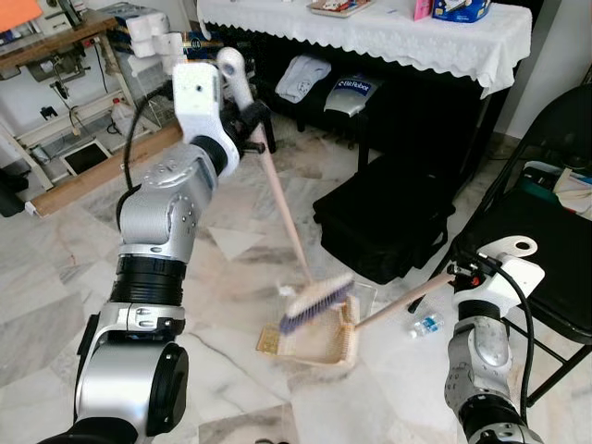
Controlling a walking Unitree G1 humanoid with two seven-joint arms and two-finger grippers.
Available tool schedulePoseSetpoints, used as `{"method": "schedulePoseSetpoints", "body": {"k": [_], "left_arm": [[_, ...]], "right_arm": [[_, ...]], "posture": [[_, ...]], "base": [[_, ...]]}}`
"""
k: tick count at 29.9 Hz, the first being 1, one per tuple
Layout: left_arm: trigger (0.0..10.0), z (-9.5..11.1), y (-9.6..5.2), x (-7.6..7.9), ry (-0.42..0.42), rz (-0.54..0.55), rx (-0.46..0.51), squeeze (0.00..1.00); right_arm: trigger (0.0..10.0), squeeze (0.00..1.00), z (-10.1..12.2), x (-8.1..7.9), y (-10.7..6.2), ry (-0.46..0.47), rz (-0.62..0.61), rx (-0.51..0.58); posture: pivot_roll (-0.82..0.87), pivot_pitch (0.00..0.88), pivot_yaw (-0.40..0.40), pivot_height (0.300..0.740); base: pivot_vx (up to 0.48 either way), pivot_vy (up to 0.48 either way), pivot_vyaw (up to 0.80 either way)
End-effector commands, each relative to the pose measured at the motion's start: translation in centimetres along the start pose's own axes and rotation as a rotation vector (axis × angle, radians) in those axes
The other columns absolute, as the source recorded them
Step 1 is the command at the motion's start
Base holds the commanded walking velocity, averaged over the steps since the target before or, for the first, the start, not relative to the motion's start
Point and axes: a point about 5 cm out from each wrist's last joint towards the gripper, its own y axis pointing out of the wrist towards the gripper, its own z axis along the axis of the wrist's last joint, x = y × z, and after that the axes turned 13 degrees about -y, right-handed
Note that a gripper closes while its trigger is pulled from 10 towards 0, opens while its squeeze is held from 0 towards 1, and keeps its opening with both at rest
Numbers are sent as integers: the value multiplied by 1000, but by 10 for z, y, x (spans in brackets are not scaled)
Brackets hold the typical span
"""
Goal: Sweep floor
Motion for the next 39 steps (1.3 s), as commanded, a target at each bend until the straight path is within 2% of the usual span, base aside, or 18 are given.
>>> {"method": "schedulePoseSetpoints", "body": {"k": [1,4,8,10,15,19,30,35,39], "left_arm": [[10000,14,-2,-4,85,20,78,0],[10000,5,-6,-5,143,55,108,0],[10000,0,-9,-3,147,59,129,0],[10000,-13,-11,-3,223,71,105,0],[10000,-42,-18,-14,314,128,54,0],[10000,-50,-19,-17,353,155,66,0],[10000,-63,-19,-19,355,174,55,0],[10000,-76,-17,-15,287,157,20,0],[10000,-83,-17,-14,185,159,-20,0]], "right_arm": [[10000,0,8,-1,4,17,-5,52],[10000,0,8,1,3,17,-11,51],[10000,0,7,1,2,18,-11,51],[10000,0,8,0,2,23,-12,53],[10000,0,13,0,5,37,-10,76],[10000,0,16,0,7,57,-2,85],[10000,0,19,-6,5,80,74,104],[10000,0,20,-11,3,107,141,108],[10000,0,21,-11,2,110,152,106]], "posture": [[-43,0,120,740],[-46,0,115,740],[-48,0,112,740],[-49,0,109,740],[-59,0,105,740],[-63,1,103,740],[-84,23,101,740],[-93,31,95,740],[-95,34,92,740]], "base": [[0,0,0],[0,0,0],[0,0,0],[0,0,0],[0,0,0],[0,0,0],[0,0,0],[0,0,0],[0,0,0]]}}
